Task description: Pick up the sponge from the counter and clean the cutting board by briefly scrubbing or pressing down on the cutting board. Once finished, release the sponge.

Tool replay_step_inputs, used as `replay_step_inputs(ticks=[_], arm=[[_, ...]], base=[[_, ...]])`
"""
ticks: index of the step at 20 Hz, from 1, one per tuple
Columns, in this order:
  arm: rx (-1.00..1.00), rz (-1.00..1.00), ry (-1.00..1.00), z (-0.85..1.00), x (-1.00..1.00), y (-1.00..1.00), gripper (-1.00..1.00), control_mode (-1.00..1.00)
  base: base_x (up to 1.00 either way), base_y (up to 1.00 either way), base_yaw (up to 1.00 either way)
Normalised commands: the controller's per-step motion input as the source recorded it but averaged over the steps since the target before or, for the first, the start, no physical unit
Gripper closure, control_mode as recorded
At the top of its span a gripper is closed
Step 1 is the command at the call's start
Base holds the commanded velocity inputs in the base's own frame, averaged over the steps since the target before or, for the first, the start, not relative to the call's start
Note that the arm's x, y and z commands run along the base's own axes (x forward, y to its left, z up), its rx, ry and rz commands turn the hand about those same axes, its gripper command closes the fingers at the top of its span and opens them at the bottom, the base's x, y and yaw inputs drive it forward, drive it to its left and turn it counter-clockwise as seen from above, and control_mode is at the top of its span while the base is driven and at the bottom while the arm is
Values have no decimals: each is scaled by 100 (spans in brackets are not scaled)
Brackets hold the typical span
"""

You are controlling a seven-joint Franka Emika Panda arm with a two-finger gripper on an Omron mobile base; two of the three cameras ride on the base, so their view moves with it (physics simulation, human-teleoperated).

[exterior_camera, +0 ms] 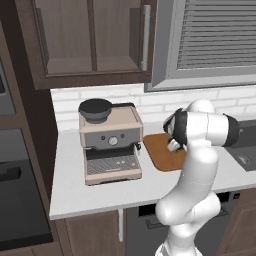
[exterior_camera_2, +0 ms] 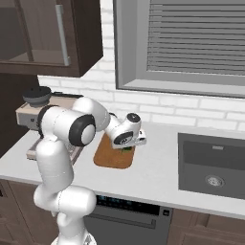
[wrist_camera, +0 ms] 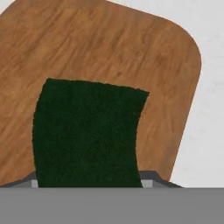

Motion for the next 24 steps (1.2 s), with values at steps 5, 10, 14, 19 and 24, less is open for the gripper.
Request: replay_step_inputs(ticks=[5,10,14,19,24], arm=[[3,2,-4,-11,71,0,100,-100],[3,3,-2,-8,73,0,100,-100],[7,1,0,-8,57,0,100,-100],[2,0,-4,-14,-66,-7,100,-100],[0,4,-11,-14,-100,-47,100,-100]], base=[[0,0,0],[0,0,0],[0,0,0],[0,0,0],[0,0,0]])
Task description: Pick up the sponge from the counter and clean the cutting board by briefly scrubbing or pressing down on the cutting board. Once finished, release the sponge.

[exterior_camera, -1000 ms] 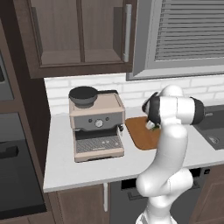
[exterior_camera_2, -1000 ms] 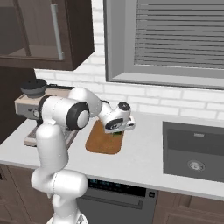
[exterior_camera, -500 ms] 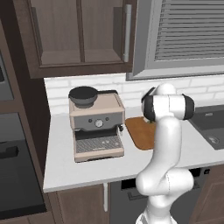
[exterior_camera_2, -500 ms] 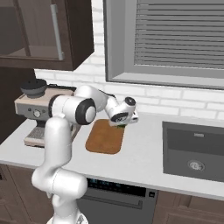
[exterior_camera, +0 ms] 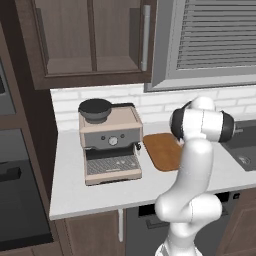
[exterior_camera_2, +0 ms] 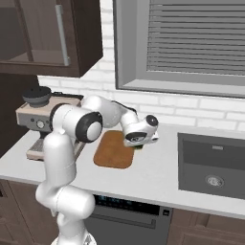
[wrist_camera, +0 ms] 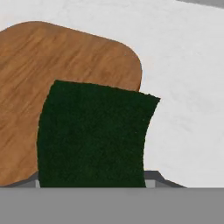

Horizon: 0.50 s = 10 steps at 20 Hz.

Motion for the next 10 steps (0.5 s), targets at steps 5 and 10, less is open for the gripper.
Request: replay_step_inputs(ticks=[5,10], arm=[[-5,14,-6,-2,-100,-46,100,-100],[-3,7,-2,0,-69,-46,100,-100]], base=[[0,0,0],[0,0,0]])
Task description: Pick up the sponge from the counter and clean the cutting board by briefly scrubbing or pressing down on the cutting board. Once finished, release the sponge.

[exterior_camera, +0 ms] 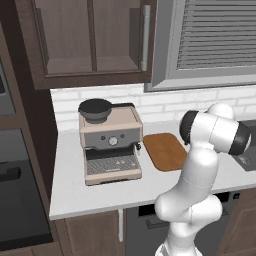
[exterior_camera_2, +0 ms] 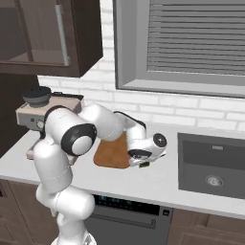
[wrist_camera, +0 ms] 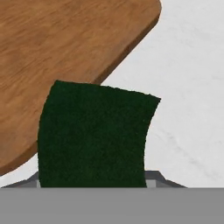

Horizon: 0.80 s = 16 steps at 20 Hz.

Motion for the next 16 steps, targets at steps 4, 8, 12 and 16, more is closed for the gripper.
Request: replay_step_inputs(ticks=[4,8,12,16], arm=[[3,5,2,-11,-2,-45,-100,-100],[0,8,9,-21,12,-21,-100,-100],[0,12,1,-14,-6,-14,-100,-100],[0,14,-3,1,-29,-2,-100,-100]], base=[[0,0,0],[0,0,0],[0,0,0],[0,0,0]])
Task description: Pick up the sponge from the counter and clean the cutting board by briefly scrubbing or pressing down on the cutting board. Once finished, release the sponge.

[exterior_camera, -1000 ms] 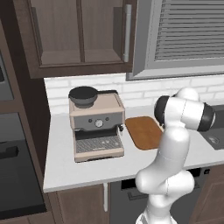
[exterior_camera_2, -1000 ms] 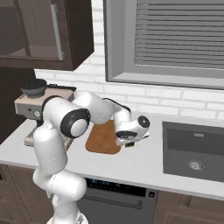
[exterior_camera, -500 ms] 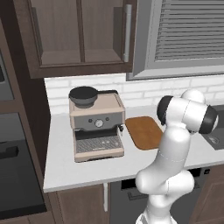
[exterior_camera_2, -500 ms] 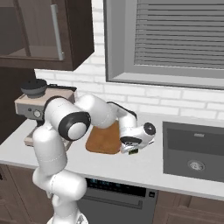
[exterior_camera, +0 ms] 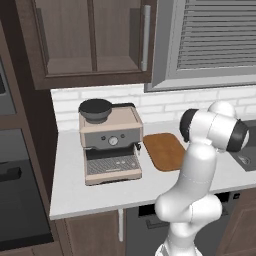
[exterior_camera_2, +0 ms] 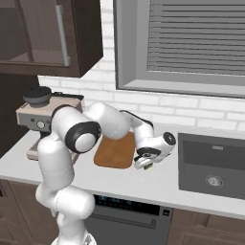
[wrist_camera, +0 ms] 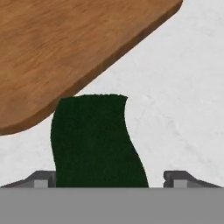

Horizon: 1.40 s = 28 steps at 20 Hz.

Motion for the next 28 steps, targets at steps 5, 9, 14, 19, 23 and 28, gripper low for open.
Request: replay_step_inputs(ticks=[5,9,14,19,23,28], arm=[[0,11,-8,18,-49,0,-100,-100],[-3,0,-13,71,-69,9,-100,-100],[-9,2,-9,99,-57,52,-100,-100],[-16,-9,-3,98,-59,73,-100,-100],[-20,-10,0,70,-67,71,-100,-100],[-8,-14,-5,32,-86,53,-100,-100]], base=[[0,0,0],[0,0,0],[0,0,0],[0,0,0],[0,0,0],[0,0,0]])
